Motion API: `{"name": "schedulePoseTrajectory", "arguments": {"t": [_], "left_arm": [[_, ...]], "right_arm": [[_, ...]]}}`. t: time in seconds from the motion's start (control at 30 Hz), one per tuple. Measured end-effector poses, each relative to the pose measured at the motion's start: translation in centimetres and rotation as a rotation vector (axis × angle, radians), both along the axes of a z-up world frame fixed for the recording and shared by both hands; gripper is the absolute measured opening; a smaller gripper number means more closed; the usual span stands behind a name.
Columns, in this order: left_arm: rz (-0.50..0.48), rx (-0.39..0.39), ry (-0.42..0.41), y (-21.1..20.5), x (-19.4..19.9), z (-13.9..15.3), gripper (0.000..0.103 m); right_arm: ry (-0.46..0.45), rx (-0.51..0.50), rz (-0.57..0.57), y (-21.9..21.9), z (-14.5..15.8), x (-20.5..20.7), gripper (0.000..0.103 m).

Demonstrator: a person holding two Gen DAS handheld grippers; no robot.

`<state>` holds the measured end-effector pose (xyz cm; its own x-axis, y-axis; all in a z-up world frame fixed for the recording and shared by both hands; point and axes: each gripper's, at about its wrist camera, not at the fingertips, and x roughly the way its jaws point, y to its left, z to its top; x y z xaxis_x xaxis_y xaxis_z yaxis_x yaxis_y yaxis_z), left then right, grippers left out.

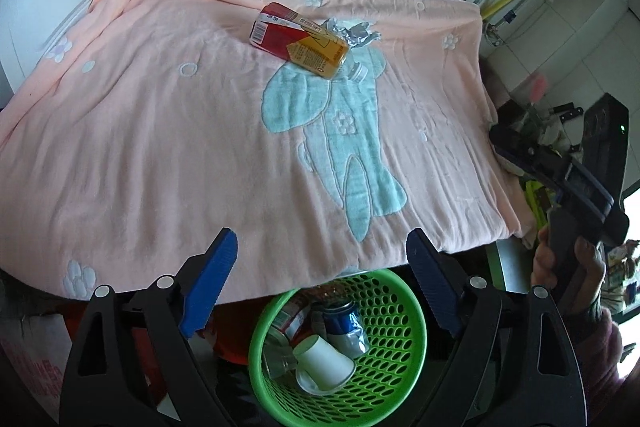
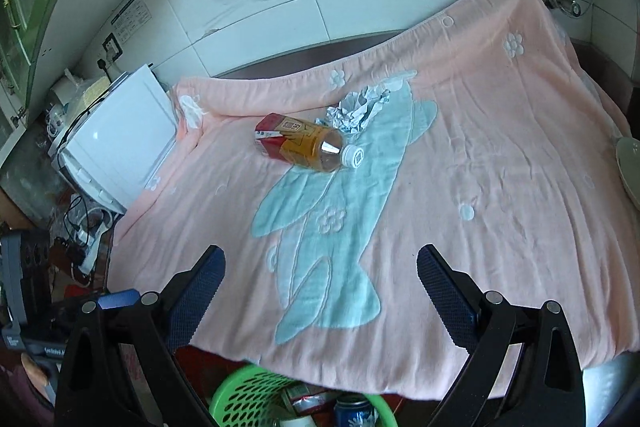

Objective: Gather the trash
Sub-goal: 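Move both grippers back over the towel toward the remaining items, then close the right gripper on the crumpled foil wrapper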

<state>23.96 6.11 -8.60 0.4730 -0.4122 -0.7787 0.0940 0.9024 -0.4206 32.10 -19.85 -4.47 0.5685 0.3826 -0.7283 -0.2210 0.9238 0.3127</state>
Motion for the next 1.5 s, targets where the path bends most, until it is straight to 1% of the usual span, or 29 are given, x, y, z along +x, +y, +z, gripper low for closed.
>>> {"name": "schedulePoseTrajectory", "arguments": {"t": [0.23, 0.5, 0.8, 0.93, 1.03, 1.13, 1.3, 1.33, 1.37, 1.43, 1.5], "left_arm": [[0.006, -0.005, 0.013, 1.6, 3.1, -0.6, 0.085], [0.021, -0.001, 0.024, 2.9, 5.9, -1.3, 0.085], [0.023, 0.018, 0.028, 3.9, 8.0, -2.2, 0.085], [0.036, 0.019, 0.041, 4.6, 8.5, -2.9, 0.085], [0.050, 0.014, 0.055, 5.3, 8.8, -3.5, 0.085], [0.061, 0.018, 0.063, 5.8, 9.0, -3.9, 0.085], [0.078, 0.020, 0.065, 6.6, 9.2, -4.0, 0.085], [0.082, 0.022, 0.070, 6.7, 9.3, -4.1, 0.085], [0.085, 0.021, 0.073, 6.8, 9.3, -4.2, 0.085], [0.092, 0.020, 0.078, 6.9, 9.4, -4.4, 0.085], [0.094, 0.015, 0.079, 7.0, 9.5, -4.6, 0.085]], "right_arm": [[0.055, 0.037, -0.046, 0.7, -1.4, 7.7, 0.093], [0.097, 0.039, -0.061, 2.6, -3.2, 14.8, 0.093], [0.188, 0.046, -0.108, 4.7, -6.7, 22.8, 0.093], [0.224, 0.021, -0.132, 5.4, -8.6, 25.3, 0.093], [0.252, 0.023, -0.152, 5.6, -9.9, 26.8, 0.093], [0.269, 0.024, -0.169, 5.7, -11.0, 28.1, 0.093], [0.284, -0.016, -0.183, 6.0, -12.3, 29.4, 0.092], [0.287, -0.029, -0.184, 6.1, -12.6, 29.7, 0.085], [0.294, -0.043, -0.187, 6.2, -12.8, 29.8, 0.082], [0.310, -0.051, -0.191, 6.3, -13.4, 30.0, 0.079], [0.295, -0.078, -0.192, 6.3, -13.5, 29.9, 0.073]]}}
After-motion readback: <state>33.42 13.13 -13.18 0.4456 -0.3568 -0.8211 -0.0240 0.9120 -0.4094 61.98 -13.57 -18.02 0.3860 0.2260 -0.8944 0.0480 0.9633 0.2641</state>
